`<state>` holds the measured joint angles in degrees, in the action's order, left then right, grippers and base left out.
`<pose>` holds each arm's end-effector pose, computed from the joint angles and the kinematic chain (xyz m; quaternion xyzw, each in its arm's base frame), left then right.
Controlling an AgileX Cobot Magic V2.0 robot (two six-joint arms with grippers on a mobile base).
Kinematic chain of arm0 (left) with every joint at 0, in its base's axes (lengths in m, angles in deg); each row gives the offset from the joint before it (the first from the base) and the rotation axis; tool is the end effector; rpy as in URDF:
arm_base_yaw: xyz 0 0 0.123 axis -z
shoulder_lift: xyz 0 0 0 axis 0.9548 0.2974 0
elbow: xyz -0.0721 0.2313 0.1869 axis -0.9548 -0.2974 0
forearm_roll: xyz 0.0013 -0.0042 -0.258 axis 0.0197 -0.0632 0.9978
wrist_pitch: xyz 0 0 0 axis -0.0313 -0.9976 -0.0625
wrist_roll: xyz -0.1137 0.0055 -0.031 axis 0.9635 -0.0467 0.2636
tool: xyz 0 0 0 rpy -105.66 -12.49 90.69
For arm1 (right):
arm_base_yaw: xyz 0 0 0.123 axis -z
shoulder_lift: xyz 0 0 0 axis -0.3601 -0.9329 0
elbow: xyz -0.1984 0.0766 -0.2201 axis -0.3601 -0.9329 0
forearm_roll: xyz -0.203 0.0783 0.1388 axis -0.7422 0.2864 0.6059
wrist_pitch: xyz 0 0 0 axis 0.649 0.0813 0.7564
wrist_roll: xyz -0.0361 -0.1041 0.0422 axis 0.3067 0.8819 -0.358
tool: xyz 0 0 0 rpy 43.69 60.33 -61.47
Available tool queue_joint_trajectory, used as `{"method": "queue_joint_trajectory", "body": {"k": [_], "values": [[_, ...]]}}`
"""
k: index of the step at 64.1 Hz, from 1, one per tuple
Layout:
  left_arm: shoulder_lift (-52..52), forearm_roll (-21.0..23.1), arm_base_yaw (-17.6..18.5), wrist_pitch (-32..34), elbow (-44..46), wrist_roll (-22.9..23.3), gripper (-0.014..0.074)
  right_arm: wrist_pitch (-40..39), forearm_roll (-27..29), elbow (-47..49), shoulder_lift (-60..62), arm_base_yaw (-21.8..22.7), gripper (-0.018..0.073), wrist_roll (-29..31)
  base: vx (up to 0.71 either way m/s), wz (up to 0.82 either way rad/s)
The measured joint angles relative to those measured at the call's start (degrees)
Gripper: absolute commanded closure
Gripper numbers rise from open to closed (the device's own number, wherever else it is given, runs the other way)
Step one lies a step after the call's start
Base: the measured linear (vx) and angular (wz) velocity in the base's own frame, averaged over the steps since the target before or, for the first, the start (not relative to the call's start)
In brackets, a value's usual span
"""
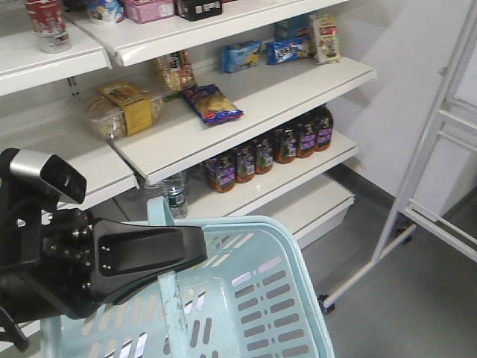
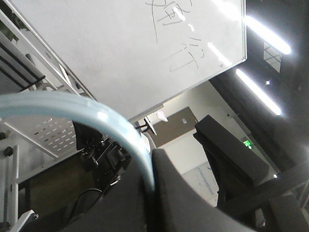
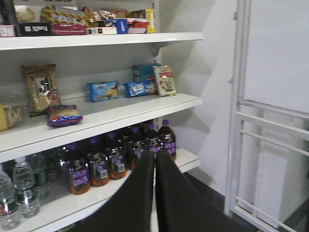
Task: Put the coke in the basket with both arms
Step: 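Drive the base, carrying the basket, to the aisle with the cola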
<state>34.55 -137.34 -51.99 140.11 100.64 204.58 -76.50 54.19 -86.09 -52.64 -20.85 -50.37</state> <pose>0.1573 -0.1656 0.3304 0.0579 0.6527 -0.7256 0.2101 0.0690 -0.0019 0.2010 0.0061 0.6968 -0.0063 0.7172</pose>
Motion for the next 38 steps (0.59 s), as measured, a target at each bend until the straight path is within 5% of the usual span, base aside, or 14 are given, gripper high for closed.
{"method": "queue_joint_trajectory", "body": {"k": [38], "values": [[0.0,0.0,0.0,0.0,0.0,0.0,0.0603,0.0,0.0,0.0,0.0,0.0,0.0564,0.0,0.11,0.48]]}}
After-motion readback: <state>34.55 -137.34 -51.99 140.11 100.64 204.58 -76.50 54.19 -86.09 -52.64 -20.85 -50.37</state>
